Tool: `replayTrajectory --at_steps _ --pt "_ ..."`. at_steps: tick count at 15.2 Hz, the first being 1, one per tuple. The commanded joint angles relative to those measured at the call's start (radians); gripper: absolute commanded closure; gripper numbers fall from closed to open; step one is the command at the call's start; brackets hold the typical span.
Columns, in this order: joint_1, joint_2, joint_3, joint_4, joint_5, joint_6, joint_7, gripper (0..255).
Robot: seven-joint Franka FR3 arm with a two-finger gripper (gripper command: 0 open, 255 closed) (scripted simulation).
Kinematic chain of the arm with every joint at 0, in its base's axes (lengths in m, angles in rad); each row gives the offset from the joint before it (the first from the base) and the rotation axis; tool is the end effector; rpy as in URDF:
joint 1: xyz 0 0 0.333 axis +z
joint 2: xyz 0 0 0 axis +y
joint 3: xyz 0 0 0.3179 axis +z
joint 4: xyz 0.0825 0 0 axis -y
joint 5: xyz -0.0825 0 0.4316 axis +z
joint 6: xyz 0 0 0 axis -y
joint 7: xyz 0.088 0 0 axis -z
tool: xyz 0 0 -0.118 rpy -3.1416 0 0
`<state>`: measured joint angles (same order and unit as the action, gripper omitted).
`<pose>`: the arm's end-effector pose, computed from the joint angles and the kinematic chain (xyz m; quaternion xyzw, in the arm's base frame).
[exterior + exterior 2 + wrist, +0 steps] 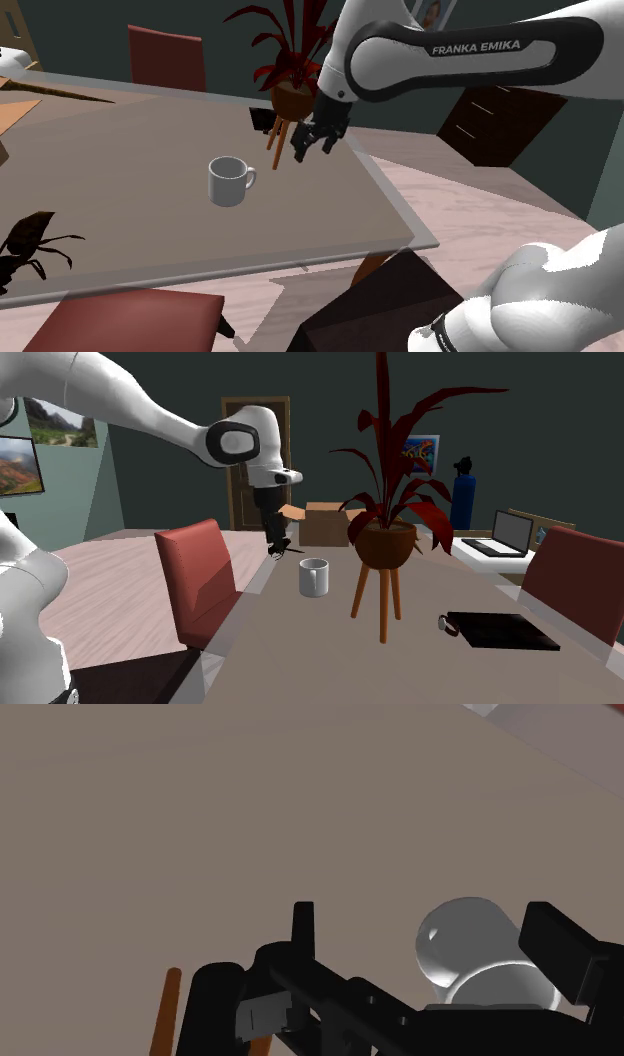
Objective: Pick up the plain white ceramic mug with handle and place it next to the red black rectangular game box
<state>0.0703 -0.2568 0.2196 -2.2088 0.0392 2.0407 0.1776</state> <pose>0.5055 0.1572 0.4643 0.9980 0.0456 0.0427 0.0001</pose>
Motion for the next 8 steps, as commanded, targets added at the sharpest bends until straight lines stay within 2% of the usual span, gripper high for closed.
replayTrajectory --at_steps 1,8 --pt "0.006 0.075 0.024 0.052 -0.015 0.022 0.035 0" --pt "0.045 0.329 0.085 0.239 -0.102 0.075 0.166 0"
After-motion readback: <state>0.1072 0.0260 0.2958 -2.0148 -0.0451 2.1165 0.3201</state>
